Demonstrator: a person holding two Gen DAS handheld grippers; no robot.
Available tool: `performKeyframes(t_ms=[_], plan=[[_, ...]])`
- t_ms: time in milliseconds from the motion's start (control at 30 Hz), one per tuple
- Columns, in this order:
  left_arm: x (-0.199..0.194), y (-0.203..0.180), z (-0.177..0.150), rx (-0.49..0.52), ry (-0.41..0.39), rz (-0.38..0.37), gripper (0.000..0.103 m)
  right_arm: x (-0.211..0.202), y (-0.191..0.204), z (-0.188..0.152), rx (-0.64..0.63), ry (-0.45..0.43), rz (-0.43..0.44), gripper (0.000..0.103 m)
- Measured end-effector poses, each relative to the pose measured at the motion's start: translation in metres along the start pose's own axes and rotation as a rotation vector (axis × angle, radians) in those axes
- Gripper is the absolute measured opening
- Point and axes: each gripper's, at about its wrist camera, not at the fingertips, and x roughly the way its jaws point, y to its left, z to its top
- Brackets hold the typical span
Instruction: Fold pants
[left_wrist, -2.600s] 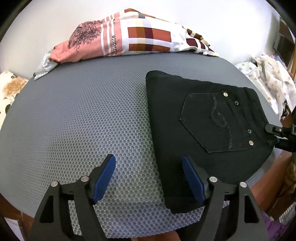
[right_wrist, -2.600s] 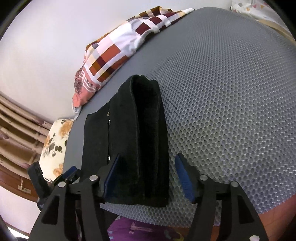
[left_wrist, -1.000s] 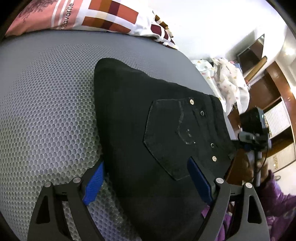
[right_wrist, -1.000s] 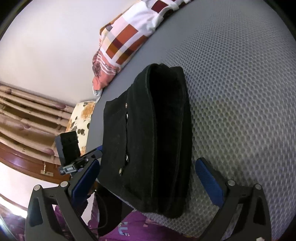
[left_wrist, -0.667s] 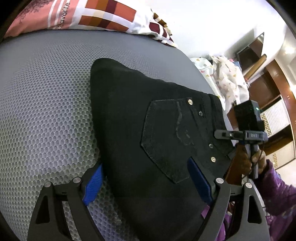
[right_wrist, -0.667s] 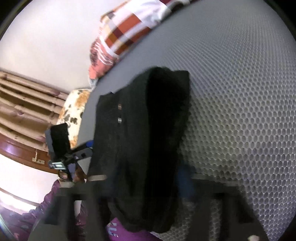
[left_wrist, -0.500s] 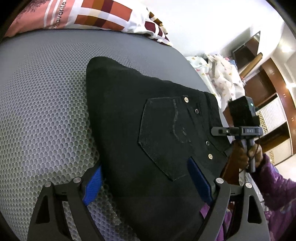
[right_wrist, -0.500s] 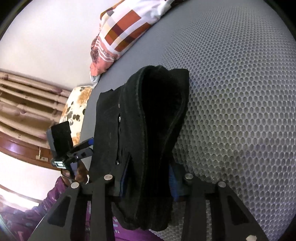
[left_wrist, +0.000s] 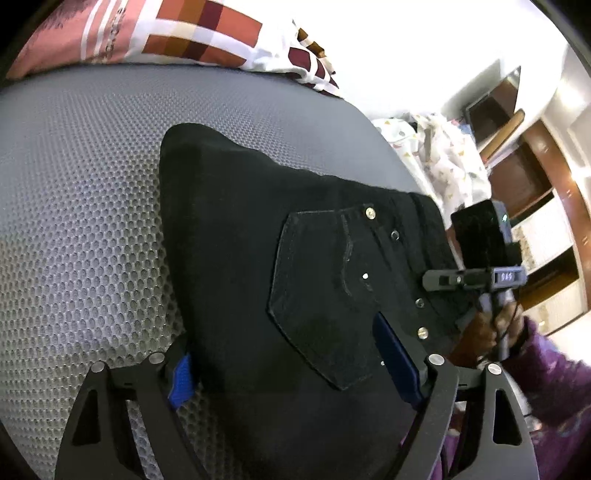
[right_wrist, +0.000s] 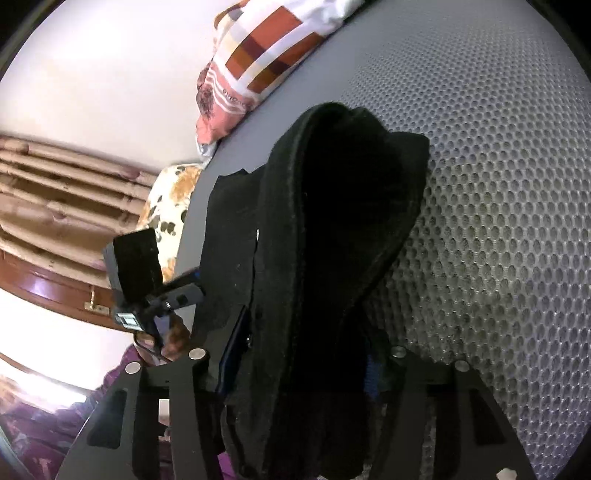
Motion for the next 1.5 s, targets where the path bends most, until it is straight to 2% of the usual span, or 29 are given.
performKeyframes(t_ms=[67, 167, 267, 333, 400, 467, 600, 733, 1033, 1500], plan=[[0.003, -0.003, 0.001, 0.011, 0.005, 0.024, 0.081, -0.001, -0.003, -0.001, 0.002, 0.004, -0.001, 0.041], [0.003, -0.005, -0.001, 0.022, 0.005, 0.053, 0.077, -0.001, -0.004, 0.001, 0.004, 0.01, 0.002, 0.041], [0.003, -0.005, -0.003, 0.044, -0.006, 0.119, 0.06, -0.004, -0.008, 0.004, 0.025, 0.024, 0.012, 0.042], [0.001, -0.002, -0.004, 0.029, -0.018, 0.158, 0.044, -0.005, -0.012, 0.007, 0.058, 0.028, 0.015, 0.041], [0.0, -0.001, -0.004, 0.014, -0.029, 0.181, 0.038, -0.004, -0.008, 0.005, 0.045, 0.015, -0.012, 0.039], [-0.001, -0.012, -0.007, 0.043, -0.055, 0.244, 0.033, -0.003, 0.004, 0.0, -0.018, -0.008, -0.067, 0.037], [-0.006, -0.036, -0.014, 0.1, -0.101, 0.346, 0.022, -0.008, 0.013, -0.007, -0.008, -0.063, -0.019, 0.032], [-0.018, -0.043, -0.02, 0.102, -0.128, 0.38, 0.021, -0.006, 0.023, -0.016, 0.009, -0.088, 0.019, 0.031], [-0.053, -0.041, -0.038, 0.092, -0.148, 0.467, 0.021, 0.021, 0.047, -0.022, 0.028, -0.082, 0.095, 0.031], [-0.096, -0.027, -0.046, 0.088, -0.203, 0.569, 0.021, 0.065, 0.091, -0.001, -0.018, -0.043, 0.13, 0.031]])
